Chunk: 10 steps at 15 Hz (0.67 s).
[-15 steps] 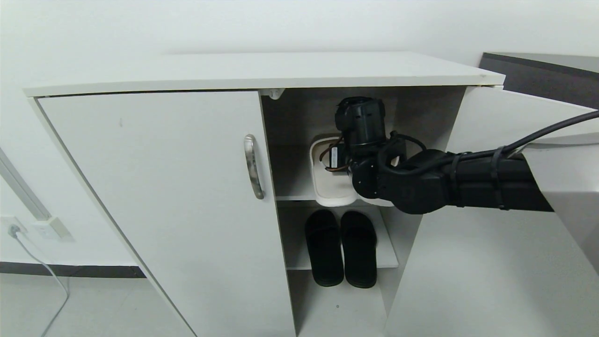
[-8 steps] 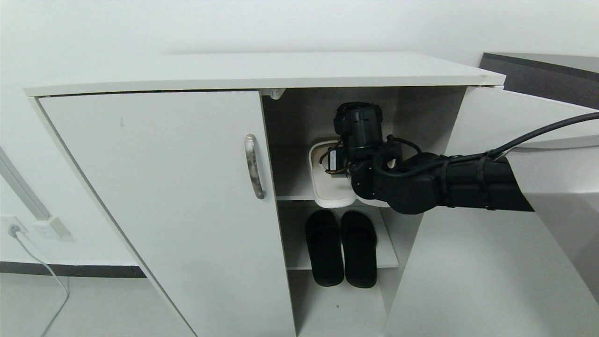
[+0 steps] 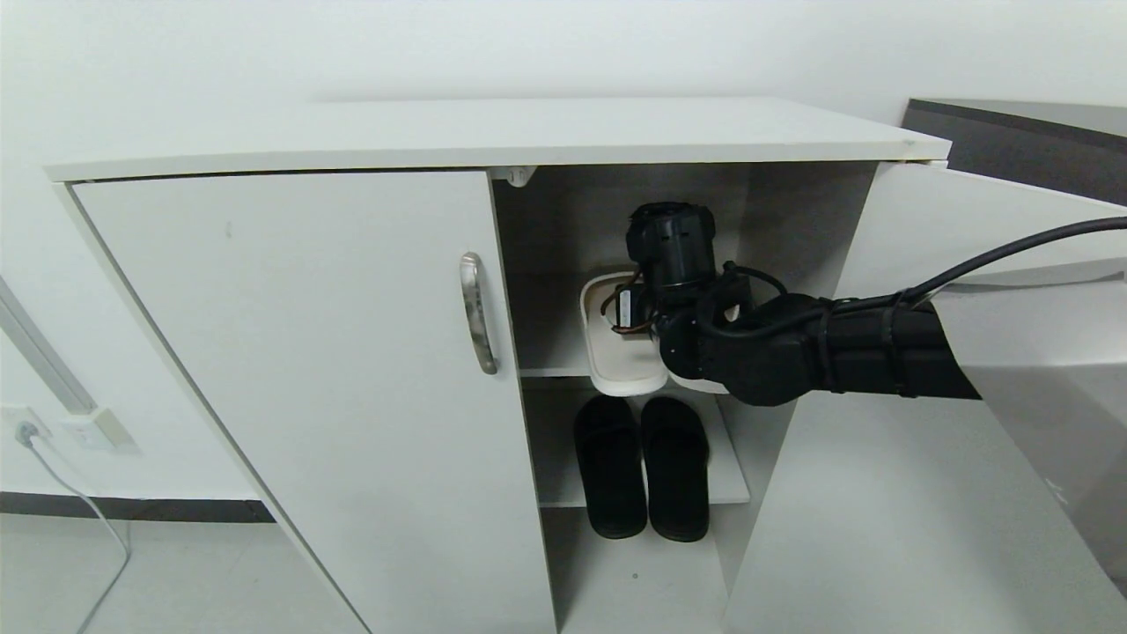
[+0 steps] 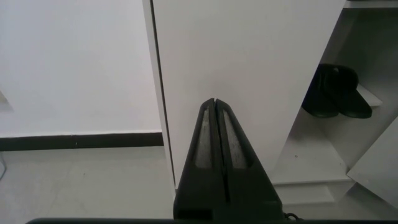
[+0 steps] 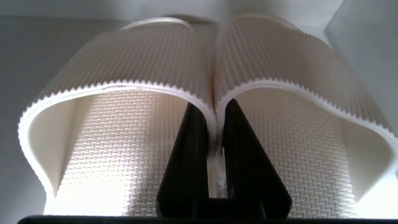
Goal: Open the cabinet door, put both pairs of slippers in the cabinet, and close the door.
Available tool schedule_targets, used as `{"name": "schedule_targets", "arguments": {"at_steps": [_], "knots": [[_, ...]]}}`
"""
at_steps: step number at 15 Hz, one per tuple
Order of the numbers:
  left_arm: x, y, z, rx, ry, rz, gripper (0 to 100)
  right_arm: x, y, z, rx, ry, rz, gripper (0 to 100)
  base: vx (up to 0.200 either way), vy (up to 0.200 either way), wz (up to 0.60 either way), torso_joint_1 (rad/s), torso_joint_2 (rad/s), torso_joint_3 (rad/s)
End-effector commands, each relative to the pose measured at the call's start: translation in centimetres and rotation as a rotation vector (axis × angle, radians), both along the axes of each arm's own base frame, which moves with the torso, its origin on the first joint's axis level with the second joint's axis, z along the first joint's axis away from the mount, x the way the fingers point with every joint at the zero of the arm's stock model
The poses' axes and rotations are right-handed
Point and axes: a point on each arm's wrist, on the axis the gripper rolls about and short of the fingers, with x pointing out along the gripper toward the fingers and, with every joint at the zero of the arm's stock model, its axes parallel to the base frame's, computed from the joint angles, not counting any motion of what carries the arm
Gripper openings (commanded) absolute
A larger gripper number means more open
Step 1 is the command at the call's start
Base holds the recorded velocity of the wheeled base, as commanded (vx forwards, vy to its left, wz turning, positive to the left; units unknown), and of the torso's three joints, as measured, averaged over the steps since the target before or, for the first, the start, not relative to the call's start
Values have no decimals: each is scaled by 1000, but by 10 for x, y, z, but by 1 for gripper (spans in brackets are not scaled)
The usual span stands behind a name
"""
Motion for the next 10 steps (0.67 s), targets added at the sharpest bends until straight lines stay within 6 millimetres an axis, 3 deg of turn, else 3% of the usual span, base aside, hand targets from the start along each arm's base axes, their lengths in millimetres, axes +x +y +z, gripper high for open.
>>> {"name": "schedule_targets", "arguments": {"at_steps": [1,2,6,10], "knots": [[0,0,0,0,0,1,0,2,0,-4,-5,6,-3,0,0,0,0,0,0,0],[0,0,0,0,0,1,0,3,-1,-3,-3,4,-4,100,0,0,0,0,0,0],[0,0,0,0,0,1,0,-1,-3,-6,-7,16,-10,100,0,0,0,0,0,0],[0,0,0,1,0,1,0,-50,-15,3,0,-5,44,100,0,0,0,0,0,0]]}}
